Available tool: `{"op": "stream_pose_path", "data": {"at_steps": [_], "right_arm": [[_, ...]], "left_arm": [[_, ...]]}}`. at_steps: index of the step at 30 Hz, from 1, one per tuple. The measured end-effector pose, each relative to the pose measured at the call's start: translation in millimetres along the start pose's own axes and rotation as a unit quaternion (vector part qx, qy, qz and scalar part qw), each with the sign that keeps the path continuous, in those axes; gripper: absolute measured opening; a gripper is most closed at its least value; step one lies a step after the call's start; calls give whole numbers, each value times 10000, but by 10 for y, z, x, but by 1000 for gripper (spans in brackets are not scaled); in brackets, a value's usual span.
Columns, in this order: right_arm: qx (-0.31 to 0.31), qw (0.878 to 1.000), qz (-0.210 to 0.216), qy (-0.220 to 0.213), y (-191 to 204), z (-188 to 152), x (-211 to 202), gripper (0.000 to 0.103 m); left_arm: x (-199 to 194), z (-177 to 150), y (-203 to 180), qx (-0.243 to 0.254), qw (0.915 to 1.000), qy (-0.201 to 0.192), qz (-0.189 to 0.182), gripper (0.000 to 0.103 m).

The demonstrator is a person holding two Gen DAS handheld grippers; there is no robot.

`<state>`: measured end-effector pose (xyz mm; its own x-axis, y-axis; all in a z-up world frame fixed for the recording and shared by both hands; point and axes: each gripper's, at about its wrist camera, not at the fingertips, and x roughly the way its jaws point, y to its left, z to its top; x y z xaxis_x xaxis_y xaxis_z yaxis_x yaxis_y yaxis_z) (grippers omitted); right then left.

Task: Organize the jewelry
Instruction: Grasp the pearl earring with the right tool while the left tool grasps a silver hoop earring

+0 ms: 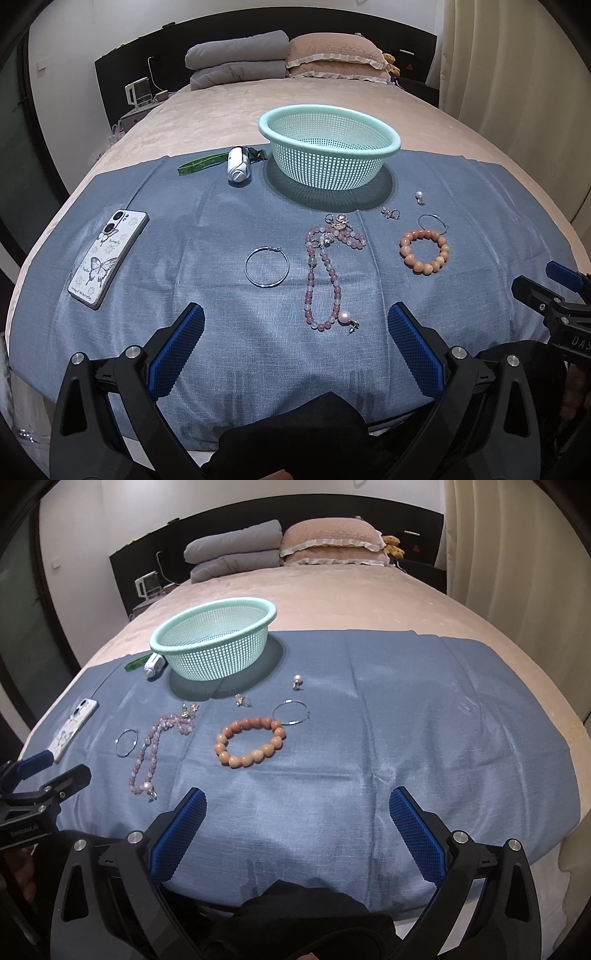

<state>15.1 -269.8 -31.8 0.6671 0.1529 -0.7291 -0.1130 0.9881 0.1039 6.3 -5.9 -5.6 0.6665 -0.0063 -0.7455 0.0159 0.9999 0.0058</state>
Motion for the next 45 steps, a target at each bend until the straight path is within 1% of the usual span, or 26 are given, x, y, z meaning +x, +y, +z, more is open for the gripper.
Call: {"op": "stream_pose_path", "data": {"at_steps": [3, 5, 9, 11, 16, 22, 30, 31, 33, 34, 38, 40, 45], "right_arm": [[-26, 10000, -32, -51, -33, 88, 6, 95], [-45, 10000, 28, -63, -61, 171, 17, 95], [-81, 9997, 224, -64, -121, 349, 71, 95], [-116, 9996, 251, -94, -140, 426, 105, 95], [-226, 9993, 283, -70, -166, 596, 225, 95], [-425, 9984, 353, 89, -170, 739, 475, 95], [-575, 9972, 400, 272, -113, 910, 898, 93], [-594, 9970, 410, 293, -110, 931, 947, 91], [-656, 9962, 408, 395, -84, 970, 1076, 78], [-673, 9957, 431, 473, -70, 982, 1149, 69], [-763, 9942, 448, 604, -14, 1017, 1373, 67], [-775, 9936, 495, 655, 0, 1031, 1461, 65], [-748, 9928, 535, 768, 23, 1037, 1661, 56]], "left_arm": [[29, 42, 53, -108, 9997, 113, -161, 97], [52, 81, 69, -96, 9996, 171, -203, 97], [117, 171, 82, 24, 9995, 252, -212, 97], [167, 219, 99, 35, 9993, 306, -231, 97], [317, 345, 182, 74, 9991, 398, -138, 97], [557, 460, 294, 120, 9984, 553, -31, 97], [912, 500, 407, 249, 9964, 812, -54, 97], [960, 495, 417, 278, 9960, 847, -71, 97], [1054, 486, 428, 328, 9952, 917, -63, 97], [1100, 481, 434, 337, 9949, 950, -75, 97], [1247, 437, 488, 230, 9938, 1040, -321, 97], [1304, 420, 508, 242, 9941, 1020, -293, 97], [1337, 375, 495, 428, 9948, 876, -304, 98]]}}
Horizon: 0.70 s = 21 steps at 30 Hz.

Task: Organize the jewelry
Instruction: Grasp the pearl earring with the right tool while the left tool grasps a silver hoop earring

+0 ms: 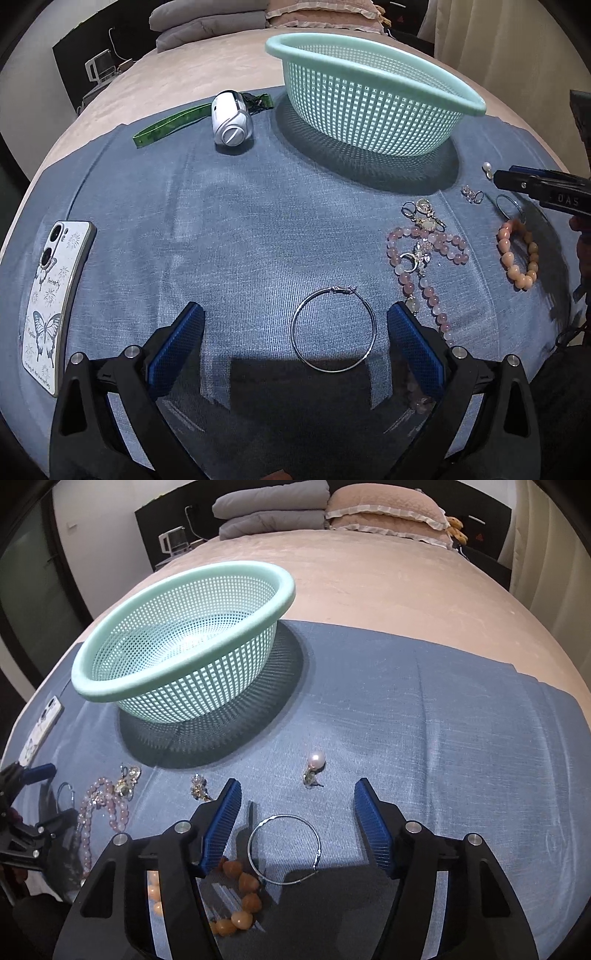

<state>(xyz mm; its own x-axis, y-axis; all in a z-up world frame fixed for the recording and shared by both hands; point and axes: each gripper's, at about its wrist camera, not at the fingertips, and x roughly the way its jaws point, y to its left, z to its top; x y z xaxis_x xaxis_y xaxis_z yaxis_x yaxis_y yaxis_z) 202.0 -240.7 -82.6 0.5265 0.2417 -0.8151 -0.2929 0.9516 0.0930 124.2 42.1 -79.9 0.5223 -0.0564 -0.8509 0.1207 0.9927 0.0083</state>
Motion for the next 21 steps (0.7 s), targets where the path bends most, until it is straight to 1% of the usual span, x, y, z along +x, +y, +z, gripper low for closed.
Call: {"op": "stream_pose_path", "data": {"at_steps": [4, 7, 9, 12, 13, 14, 16, 17, 18, 19, 20, 21], "right_arm": [[-5, 10000, -42, 31, -7, -14, 107, 51], [-22, 9998, -137, -116, -20, -14, 134, 45], [-31, 9996, -204, -193, -32, -8, 164, 39], [-200, 9991, -172, -321, -41, -25, 185, 25], [-274, 9989, -185, -341, -26, -37, 182, 15], [-324, 9986, -196, -359, -21, -39, 176, 11], [-412, 9981, -256, -385, -4, -48, 174, 11], [-430, 9980, -267, -387, -3, -56, 164, 11], [-441, 9979, -273, -388, -5, -57, 158, 11], [-464, 9978, -278, -383, -7, -59, 154, 11], [-492, 9976, -286, -385, 25, -92, 141, 11], [-510, 9975, -295, -387, 30, -94, 138, 11]], "left_arm": [[36, -18, 35, -32, 10000, -31, -70, 98], [43, -36, 10, 16, 10000, -58, -5, 98], [47, -63, -1, 22, 9999, -120, 22, 99], [25, -105, 0, 12, 9997, -264, -9, 99], [6, -122, 0, 30, 9996, -291, -14, 99], [-2, -129, -4, 49, 9995, -308, -13, 98], [-25, -138, -13, 75, 9995, -317, -30, 95], [-46, -147, -21, 102, 9994, -331, -42, 90], [-68, -155, -28, 120, 9993, -344, -46, 85], [-96, -167, -37, 137, 9992, -363, -51, 81], [-119, -177, -42, 151, 9991, -380, -58, 75], [-145, -193, -45, 155, 9990, -408, -61, 66]]}}
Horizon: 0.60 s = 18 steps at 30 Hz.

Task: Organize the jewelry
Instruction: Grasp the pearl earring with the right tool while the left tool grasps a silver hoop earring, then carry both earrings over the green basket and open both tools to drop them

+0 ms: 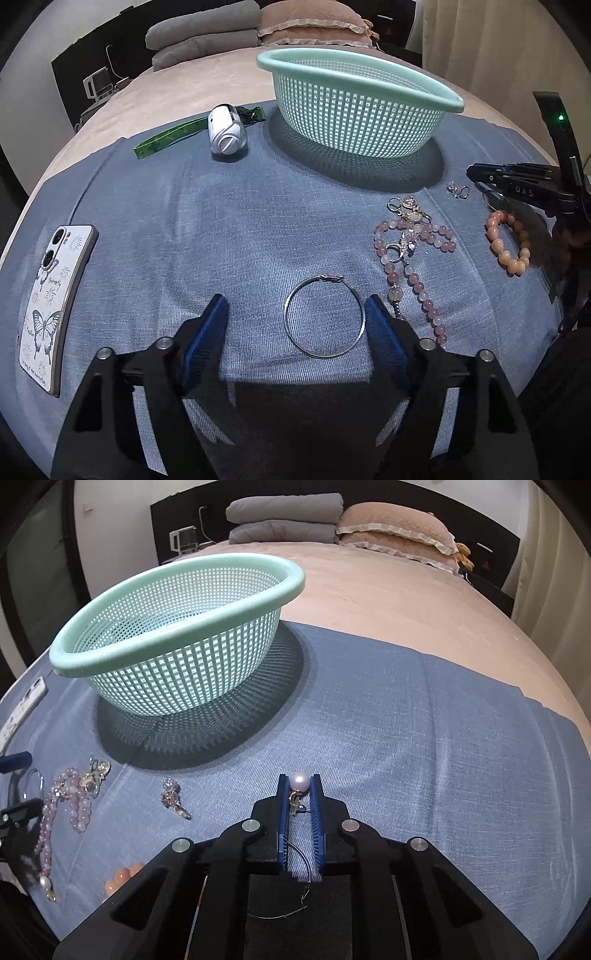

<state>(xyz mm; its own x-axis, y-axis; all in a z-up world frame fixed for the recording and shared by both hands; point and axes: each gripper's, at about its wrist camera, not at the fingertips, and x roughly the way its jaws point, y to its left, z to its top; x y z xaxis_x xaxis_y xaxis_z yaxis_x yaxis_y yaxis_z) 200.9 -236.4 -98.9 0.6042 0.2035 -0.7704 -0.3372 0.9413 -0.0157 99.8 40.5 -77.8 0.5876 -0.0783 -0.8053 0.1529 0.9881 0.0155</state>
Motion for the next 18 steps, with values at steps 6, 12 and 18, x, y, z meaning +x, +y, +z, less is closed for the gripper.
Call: {"op": "stream_pose_path", "data": {"at_steps": [6, 12, 18], "right_arm": [[-181, 9998, -2, -25, 58, 4, -82, 11], [-229, 9996, -26, -150, 70, 34, -283, 11], [-261, 9993, -57, -262, 94, -33, -487, 11]], "left_arm": [[-84, -7, -2, -43, 10000, -25, -20, 44], [-169, -27, 40, -147, 9996, 144, -179, 44], [-329, -71, 79, -274, 9995, 64, -110, 44]]}}
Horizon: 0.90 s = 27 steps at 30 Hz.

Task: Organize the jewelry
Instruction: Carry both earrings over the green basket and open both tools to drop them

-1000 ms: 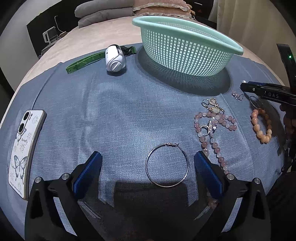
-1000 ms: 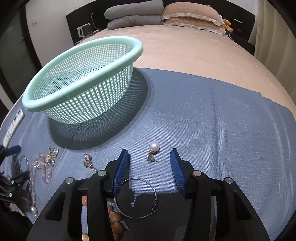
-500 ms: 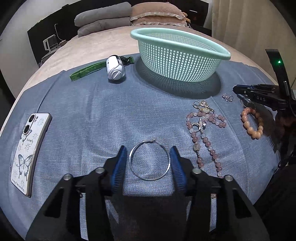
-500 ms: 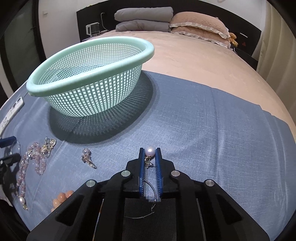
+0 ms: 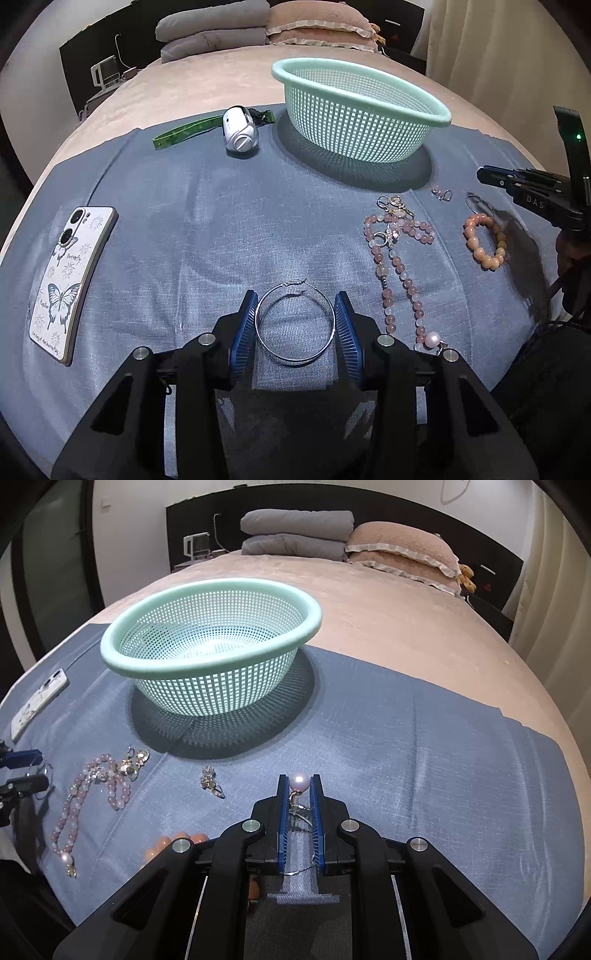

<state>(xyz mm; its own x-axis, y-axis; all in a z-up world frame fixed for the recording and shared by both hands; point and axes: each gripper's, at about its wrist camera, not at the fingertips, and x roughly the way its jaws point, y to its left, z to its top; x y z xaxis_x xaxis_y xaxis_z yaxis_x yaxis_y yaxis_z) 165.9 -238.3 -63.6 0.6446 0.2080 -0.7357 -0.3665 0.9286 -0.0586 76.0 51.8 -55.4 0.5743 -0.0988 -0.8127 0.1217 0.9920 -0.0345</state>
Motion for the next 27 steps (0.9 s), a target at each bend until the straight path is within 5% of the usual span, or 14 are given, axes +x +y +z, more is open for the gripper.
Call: {"op": "stream_pose_path", "data": {"at_steps": [8, 17, 27], "right_arm": [[-96, 9997, 64, -203, 22, 125, -236, 11], [-263, 9973, 214, -652, 100, 531, -473, 11], [-223, 9945, 589, -841, 209, 1060, -238, 11]], "left_arm": [[-270, 194, -21, 163, 9991, -356, 176, 44], [-423, 806, -174, 527, 9955, -773, 175, 44], [-201, 1499, -323, 767, 9926, -931, 100, 44]]}}
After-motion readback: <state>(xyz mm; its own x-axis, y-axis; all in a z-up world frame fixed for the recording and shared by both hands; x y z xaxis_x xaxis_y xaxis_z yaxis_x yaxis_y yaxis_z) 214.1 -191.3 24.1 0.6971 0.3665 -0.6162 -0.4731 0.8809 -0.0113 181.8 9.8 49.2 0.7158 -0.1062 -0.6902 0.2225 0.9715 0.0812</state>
